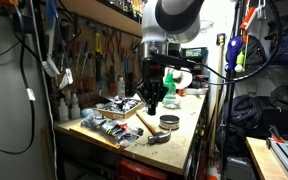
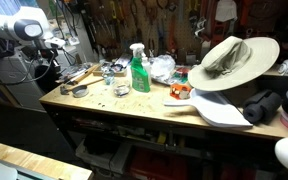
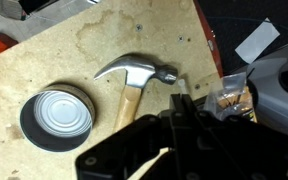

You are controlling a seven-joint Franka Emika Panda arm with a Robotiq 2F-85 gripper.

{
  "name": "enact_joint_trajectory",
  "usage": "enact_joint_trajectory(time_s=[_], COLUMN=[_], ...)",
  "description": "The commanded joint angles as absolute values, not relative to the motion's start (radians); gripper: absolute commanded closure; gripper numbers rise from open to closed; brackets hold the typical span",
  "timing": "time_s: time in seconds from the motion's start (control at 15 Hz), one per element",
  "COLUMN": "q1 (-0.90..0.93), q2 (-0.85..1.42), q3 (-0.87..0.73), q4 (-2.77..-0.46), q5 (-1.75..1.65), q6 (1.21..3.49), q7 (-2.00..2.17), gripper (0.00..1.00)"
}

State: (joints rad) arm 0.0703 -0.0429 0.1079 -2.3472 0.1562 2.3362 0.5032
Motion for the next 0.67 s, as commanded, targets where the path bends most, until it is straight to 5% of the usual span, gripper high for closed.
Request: enact_joint_trajectory(time_s=[0.0, 0.6], q1=[0.065, 0.068], q2=[0.011, 0.143], q3=[0.091, 0.074], q4=[-2.322, -2.201], q5=[0.152, 0.167], q6=[2.351, 2.325], q7=[0.472, 0.350], gripper=[0.99, 0.99])
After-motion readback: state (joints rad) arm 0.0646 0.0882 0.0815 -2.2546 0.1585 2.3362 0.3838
